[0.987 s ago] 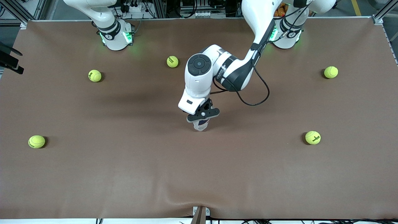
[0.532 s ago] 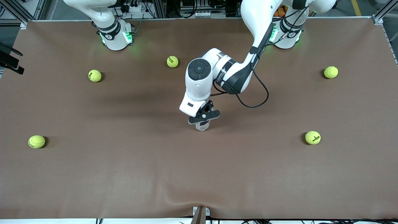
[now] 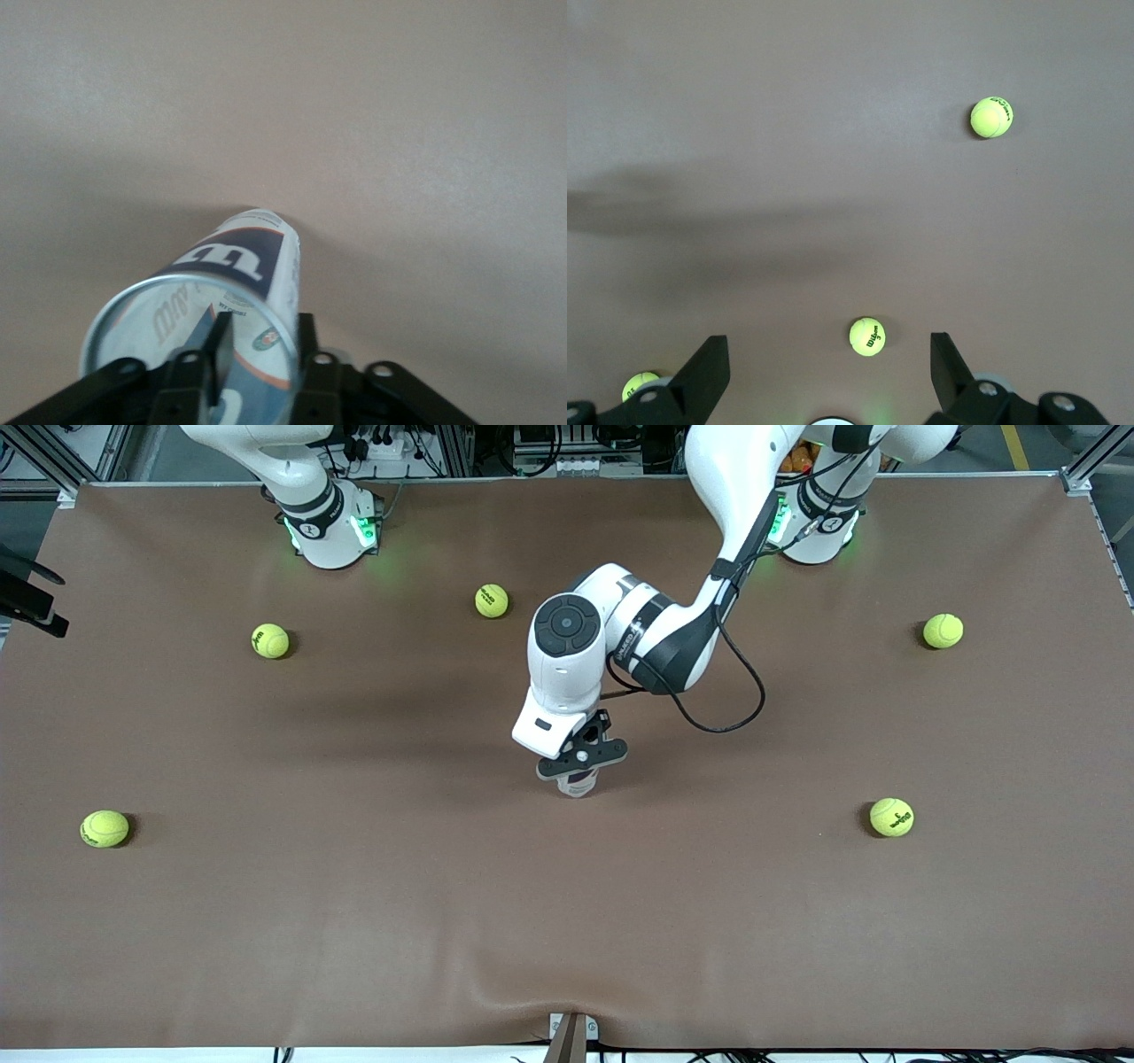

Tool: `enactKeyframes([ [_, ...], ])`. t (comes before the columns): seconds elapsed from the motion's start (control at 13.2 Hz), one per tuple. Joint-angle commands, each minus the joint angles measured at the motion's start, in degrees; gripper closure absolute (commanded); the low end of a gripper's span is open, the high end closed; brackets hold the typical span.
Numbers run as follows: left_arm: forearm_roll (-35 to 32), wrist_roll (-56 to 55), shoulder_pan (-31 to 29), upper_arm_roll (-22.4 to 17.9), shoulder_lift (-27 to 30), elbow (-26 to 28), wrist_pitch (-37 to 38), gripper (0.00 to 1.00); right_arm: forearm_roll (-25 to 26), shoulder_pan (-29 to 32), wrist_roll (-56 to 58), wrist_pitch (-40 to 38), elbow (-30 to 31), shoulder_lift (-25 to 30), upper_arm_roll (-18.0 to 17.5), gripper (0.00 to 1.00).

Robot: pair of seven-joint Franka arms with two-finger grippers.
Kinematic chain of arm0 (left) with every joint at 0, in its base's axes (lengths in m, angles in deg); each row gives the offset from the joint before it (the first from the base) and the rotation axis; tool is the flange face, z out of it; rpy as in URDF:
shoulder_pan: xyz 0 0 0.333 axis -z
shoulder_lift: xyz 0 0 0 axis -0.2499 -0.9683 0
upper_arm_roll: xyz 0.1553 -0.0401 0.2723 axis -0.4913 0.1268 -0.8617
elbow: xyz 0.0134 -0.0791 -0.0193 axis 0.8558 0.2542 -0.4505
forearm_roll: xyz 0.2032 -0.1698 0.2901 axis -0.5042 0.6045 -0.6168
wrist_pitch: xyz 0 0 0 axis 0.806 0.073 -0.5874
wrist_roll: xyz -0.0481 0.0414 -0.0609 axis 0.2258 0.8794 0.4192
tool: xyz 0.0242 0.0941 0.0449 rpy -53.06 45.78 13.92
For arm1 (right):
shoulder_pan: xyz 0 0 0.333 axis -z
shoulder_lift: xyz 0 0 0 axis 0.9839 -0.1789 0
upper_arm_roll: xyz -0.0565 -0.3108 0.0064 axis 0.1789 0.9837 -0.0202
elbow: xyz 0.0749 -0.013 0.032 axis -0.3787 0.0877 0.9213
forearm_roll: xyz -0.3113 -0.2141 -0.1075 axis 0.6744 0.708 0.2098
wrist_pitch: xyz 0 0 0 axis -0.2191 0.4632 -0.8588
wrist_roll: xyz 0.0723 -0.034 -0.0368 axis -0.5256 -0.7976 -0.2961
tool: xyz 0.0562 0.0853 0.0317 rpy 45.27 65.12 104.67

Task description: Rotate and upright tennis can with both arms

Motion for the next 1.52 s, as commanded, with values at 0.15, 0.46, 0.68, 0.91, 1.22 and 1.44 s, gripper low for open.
enactKeyframes([
  [0.15,0.68,-0.07,0.11,-0.63,0.44,-0.82,1.17,0.29,-0.14,0.28,-0.01,0.04,-0.43,-0.07,-0.34,0.00],
  [0.46,0.77,0.02,-0.85,-0.54,2.28,-1.00,2.31,0.27,0.12,0.89,0.08,0.04,-0.52,-1.21,-0.25,0.00],
  [0.68,0.77,0.02,-2.52,-0.89,6.40,-1.00,2.58,0.11,0.65,-0.07,-0.44,0.04,-0.52,-1.65,-0.42,0.00],
  [0.91,1.03,0.02,-2.79,-0.72,9.22,-1.00,2.67,0.00,0.65,0.63,-1.14,0.65,-0.52,-1.65,-0.42,0.00],
  [1.22,1.03,0.28,-5.42,-0.81,12.56,-1.00,6.96,0.00,-1.02,0.63,-7.65,1.27,-0.52,-1.74,-0.42,0.00],
  [1.44,0.68,8.76,-10.59,-1.07,15.64,-0.91,12.24,0.00,-1.02,0.63,-7.21,1.10,-0.43,-1.74,-0.34,0.00],
])
